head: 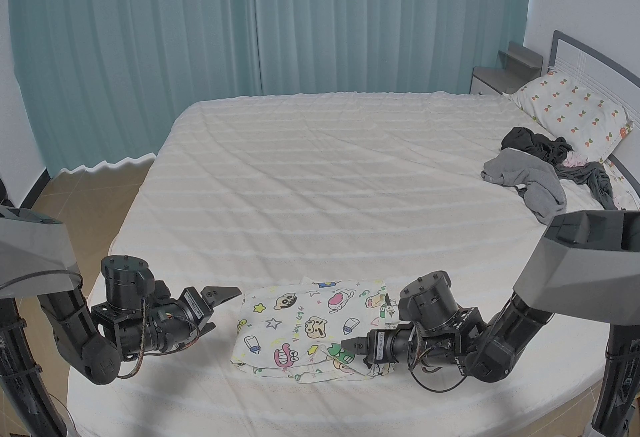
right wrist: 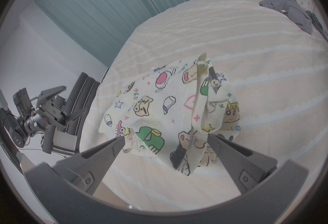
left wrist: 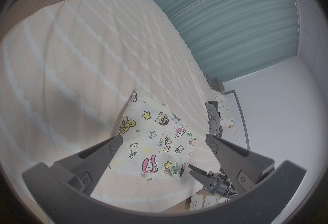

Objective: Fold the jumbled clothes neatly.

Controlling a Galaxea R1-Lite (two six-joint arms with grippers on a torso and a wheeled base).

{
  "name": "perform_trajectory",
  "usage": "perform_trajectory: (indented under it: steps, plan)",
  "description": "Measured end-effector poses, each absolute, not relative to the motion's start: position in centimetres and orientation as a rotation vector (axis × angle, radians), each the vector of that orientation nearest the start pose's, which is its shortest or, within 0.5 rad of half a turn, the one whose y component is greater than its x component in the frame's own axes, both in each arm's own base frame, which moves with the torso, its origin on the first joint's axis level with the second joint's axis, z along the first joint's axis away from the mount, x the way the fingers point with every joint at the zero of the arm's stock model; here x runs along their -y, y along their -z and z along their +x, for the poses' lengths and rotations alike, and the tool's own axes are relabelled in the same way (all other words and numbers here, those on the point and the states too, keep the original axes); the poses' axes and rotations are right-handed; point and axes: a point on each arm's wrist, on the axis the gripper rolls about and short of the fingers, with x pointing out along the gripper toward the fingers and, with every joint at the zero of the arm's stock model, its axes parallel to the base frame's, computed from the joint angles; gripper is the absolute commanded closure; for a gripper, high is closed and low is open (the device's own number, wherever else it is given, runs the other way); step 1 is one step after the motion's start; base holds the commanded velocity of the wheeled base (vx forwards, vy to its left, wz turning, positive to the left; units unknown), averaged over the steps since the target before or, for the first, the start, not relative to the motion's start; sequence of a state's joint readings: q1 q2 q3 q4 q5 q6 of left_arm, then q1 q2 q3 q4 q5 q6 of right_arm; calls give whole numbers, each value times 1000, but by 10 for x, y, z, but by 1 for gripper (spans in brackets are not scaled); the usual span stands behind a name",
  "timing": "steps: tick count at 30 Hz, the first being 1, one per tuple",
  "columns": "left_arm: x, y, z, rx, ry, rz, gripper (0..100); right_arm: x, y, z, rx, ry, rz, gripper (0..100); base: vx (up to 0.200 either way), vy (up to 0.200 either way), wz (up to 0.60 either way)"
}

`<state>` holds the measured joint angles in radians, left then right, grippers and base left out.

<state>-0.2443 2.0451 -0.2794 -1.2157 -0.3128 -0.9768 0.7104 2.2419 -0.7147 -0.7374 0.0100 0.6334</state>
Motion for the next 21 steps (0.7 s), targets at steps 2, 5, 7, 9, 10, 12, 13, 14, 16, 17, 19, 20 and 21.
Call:
perform_trajectory:
  steps: [2,5,7,9,10,12,13,14,16,17,19,20,21]
  plan:
    - [71,-28,254,-776,227,-945,0,-226,12,259,-946,-415,289,0,0,0,0]
    - [71,-28,254,-775,228,-945,0,-234,17,260,-965,-425,268,0,0,0,0]
    - [71,-28,254,-776,228,-945,0,-239,18,260,-973,-431,259,0,0,0,0]
    - [71,-28,254,-776,228,-945,0,-244,20,261,-976,-438,254,0,0,0,0]
    - [71,-28,254,-775,228,-945,0,-247,22,261,-978,-441,250,0,0,0,0]
    - [71,-28,254,-776,228,-945,0,-251,24,262,-978,-442,245,100,0,0,0]
    - [71,-28,254,-776,228,-945,0,-253,26,264,-976,-442,245,100,0,0,0]
    - [71,-28,254,-776,228,-945,0,-254,27,265,-976,-440,244,100,0,0,0]
    - [71,-28,254,-775,228,-945,0,-254,29,264,-986,-435,237,100,0,0,0]
    - [71,-28,254,-776,228,-945,0,-254,29,264,-989,-434,235,100,0,0,0]
    - [71,-28,255,-775,228,-945,0,-253,29,262,-994,-431,233,100,0,0,0]
    - [71,-28,254,-776,228,-945,0,-252,29,262,-997,-429,233,100,0,0,0]
    - [71,-28,255,-775,228,-945,0,-252,29,262,-997,-427,234,100,0,0,0]
